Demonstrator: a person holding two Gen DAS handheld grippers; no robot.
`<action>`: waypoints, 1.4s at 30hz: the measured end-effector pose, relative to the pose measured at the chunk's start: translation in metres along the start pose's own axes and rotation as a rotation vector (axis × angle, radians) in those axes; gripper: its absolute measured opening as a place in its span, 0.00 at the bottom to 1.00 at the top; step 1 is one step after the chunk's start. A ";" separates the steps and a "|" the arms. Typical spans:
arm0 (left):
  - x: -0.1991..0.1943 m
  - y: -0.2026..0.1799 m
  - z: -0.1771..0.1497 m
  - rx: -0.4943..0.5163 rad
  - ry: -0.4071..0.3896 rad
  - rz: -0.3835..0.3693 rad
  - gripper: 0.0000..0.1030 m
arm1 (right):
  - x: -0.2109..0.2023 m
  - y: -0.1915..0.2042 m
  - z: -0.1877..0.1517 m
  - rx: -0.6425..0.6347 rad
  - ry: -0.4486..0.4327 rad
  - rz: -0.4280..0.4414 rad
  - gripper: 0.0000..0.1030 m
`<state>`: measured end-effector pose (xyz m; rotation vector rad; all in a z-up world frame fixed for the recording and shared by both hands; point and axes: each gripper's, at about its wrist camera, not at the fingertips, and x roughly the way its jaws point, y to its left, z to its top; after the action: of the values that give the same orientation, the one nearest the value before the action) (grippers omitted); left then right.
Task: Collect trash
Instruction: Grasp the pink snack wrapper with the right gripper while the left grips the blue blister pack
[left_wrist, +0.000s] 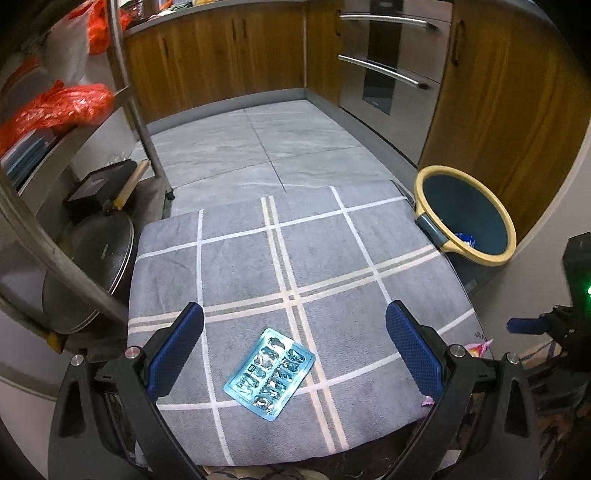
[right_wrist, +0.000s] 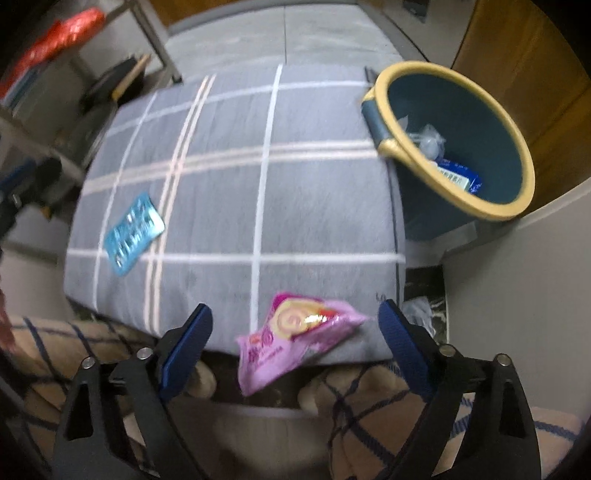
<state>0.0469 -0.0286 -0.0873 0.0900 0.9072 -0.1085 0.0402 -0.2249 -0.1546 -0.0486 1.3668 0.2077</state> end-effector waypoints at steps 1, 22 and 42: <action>0.000 -0.002 0.000 0.008 0.000 -0.003 0.94 | 0.002 0.002 -0.001 -0.014 0.009 -0.013 0.81; 0.010 -0.005 -0.005 0.041 0.042 0.027 0.94 | 0.050 0.013 -0.003 -0.104 0.083 -0.149 0.21; 0.068 0.022 -0.020 -0.063 0.219 0.056 0.94 | -0.036 -0.003 0.080 -0.163 -0.189 -0.149 0.11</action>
<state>0.0758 -0.0082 -0.1524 0.0694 1.1247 -0.0175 0.1110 -0.2201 -0.1031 -0.2599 1.1501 0.1932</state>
